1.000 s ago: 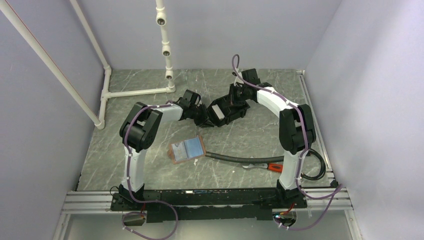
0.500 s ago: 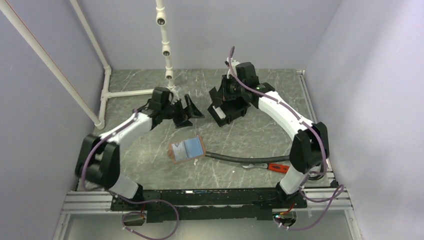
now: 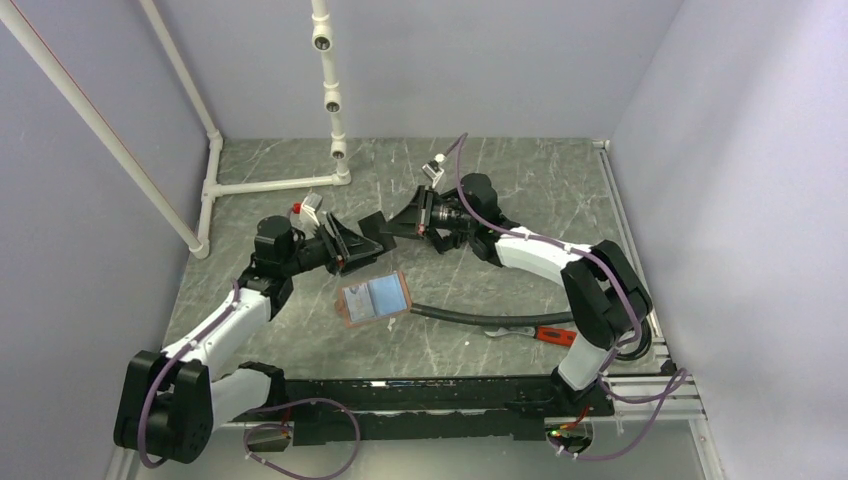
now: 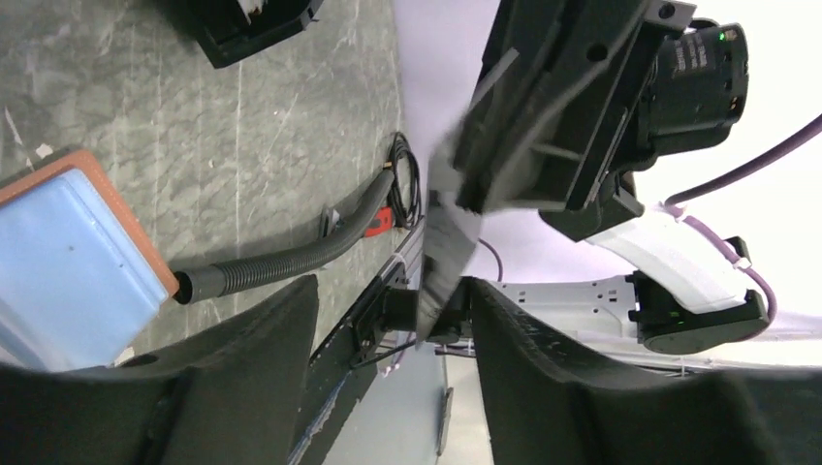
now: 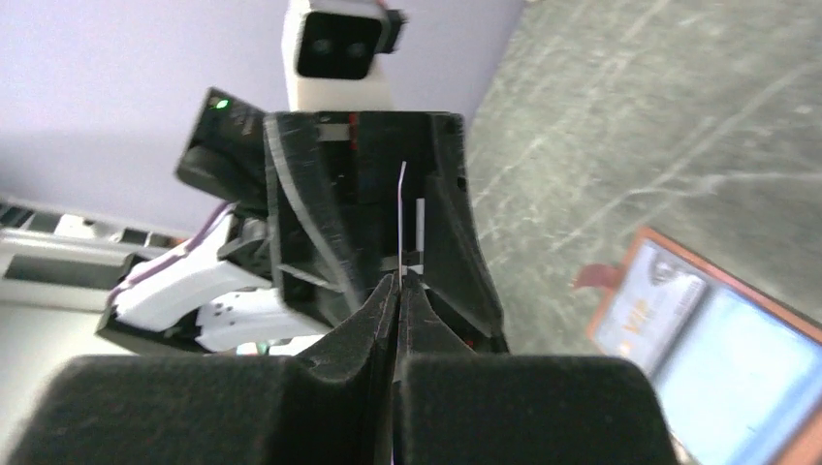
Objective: Put the credit cards into the card holder
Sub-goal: Pick up the credit card from the storage box, then insert the credit card into the card holder.
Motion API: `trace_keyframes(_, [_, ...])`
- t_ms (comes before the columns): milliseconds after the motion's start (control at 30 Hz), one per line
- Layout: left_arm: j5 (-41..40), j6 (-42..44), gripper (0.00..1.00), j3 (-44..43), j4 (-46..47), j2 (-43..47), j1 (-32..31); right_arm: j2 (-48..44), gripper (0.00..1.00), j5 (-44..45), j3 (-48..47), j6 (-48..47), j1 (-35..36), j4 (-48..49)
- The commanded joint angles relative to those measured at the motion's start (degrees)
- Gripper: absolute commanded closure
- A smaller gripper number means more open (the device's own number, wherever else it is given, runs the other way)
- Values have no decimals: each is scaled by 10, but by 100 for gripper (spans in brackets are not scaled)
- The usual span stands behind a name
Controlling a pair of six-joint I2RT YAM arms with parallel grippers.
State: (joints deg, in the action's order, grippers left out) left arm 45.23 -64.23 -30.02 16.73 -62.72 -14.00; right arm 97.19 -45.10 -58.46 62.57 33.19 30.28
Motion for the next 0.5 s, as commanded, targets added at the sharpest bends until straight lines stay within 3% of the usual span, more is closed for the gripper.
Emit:
trace_keyframes(0, [8,-58,43,13,99,23,9,-13,100,-16,7,69,16,153])
trace_keyframes(100, [-4,-65,60,27,98,46,22,-13,100,-13,17,60,24,146])
trace_keyframes(167, [-8,-51,77,26,73,61,32,-11,100,-15,29,57,27,144])
trace_keyframes(233, [-10,-9,97,11,-12,73,40,-9,100,-20,31,31,27,108])
trace_keyframes(367, [-90,162,100,-79,-364,62,42,1,55,46,-40,-197,31,-224])
trace_keyframes(400, [-98,200,100,-95,-421,42,42,13,50,55,-62,-249,37,-285])
trace_keyframes(467, [-105,240,100,-100,-482,24,41,47,50,38,-93,-314,48,-373])
